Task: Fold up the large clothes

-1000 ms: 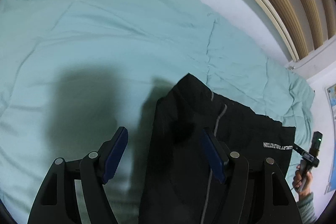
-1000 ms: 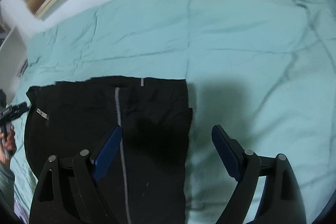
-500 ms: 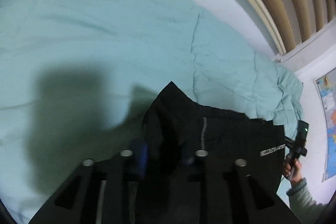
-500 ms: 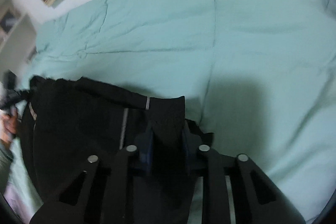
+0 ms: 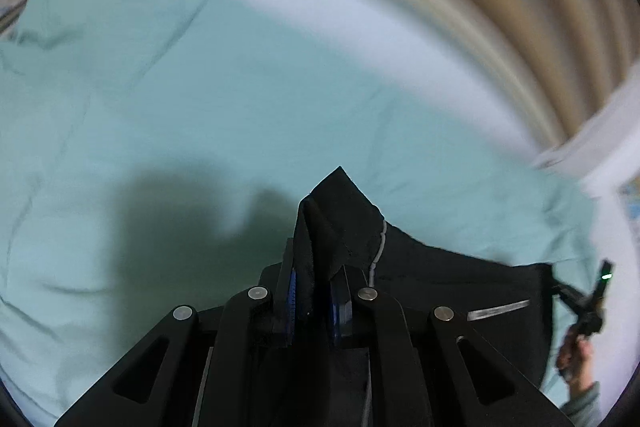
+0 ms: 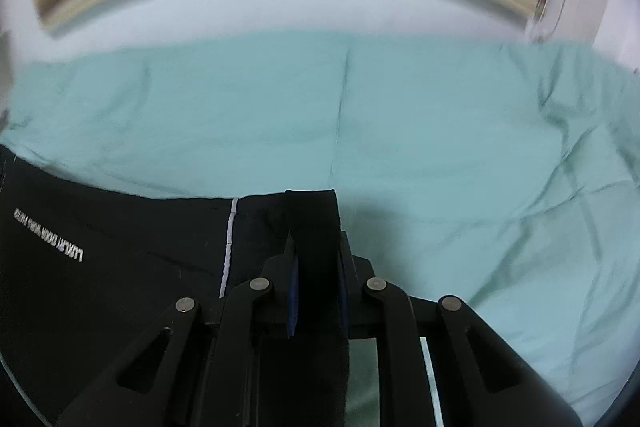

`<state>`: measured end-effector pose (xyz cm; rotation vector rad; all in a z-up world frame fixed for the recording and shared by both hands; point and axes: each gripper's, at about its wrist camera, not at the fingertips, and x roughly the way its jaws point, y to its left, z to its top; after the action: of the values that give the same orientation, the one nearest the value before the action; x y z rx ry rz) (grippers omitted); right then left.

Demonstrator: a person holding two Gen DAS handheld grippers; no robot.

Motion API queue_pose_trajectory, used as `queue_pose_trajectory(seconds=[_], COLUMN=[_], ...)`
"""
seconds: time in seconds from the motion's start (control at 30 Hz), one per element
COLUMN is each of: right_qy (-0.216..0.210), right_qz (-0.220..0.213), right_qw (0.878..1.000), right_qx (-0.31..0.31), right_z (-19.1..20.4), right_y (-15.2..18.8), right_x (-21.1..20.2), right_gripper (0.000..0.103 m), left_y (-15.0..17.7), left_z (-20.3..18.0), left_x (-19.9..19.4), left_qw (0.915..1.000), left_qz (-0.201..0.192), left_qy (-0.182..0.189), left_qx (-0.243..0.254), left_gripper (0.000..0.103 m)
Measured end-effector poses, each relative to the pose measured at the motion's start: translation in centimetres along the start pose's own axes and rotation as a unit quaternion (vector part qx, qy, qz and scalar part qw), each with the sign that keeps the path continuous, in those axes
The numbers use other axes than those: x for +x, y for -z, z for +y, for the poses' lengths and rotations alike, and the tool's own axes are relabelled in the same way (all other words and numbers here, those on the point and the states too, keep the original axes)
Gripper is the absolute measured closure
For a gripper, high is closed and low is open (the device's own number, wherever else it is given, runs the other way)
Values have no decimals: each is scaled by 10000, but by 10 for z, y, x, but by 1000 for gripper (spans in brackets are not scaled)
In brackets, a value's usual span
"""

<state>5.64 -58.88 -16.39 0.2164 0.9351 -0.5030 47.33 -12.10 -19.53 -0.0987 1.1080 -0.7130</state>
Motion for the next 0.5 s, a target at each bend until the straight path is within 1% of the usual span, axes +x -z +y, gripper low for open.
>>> queue_pose_trajectory(seconds=[0.03,0.07,0.1,0.13,0.17,0.23,0.3,0.33,0.37,0.4,0.43,0.47,0.5], right_qy=[57,83,38,17,-12,6,-60,-96,-161,-241,-340,-470,-577], right_qz=[195,511,810,961,1122,1188,1224,1238,1275,1333,1341,1313,1250], right_qw=[9998,9986,9966,9953,9936,9928,9925,9923,9917,9906,9898,9890,9880], right_qx=[-55,-122,-133,-139,-157,-117,-46,-19,64,205,325,492,694], right_z=[5,11,15,17,21,24,22,20,16,10,3,-4,-13], right_y=[2,8,16,22,29,34,33,32,30,29,28,28,27], right_x=[18,42,62,73,85,93,93,92,90,86,82,74,59], right_gripper=[86,86,86,86,85,83,82,81,76,74,74,74,72], left_y=[6,14,21,27,31,34,31,25,23,19,15,16,15], left_z=[6,12,17,22,25,26,26,34,38,44,49,56,63], left_x=[24,44,56,63,66,69,67,66,59,53,43,29,12], left_qw=[9992,9974,9962,9955,9952,9952,9948,9944,9935,9926,9912,9899,9886], left_qz=[334,620,748,810,820,828,890,923,946,945,917,820,677], left_qy=[-200,-307,-330,-332,-332,-291,-221,-148,-33,53,137,231,327], left_qx=[-85,-196,-285,-374,-421,-435,-446,-495,-634,-765,-943,-1129,-1308], left_gripper=[90,90,89,86,85,83,80,78,75,73,62,55,54])
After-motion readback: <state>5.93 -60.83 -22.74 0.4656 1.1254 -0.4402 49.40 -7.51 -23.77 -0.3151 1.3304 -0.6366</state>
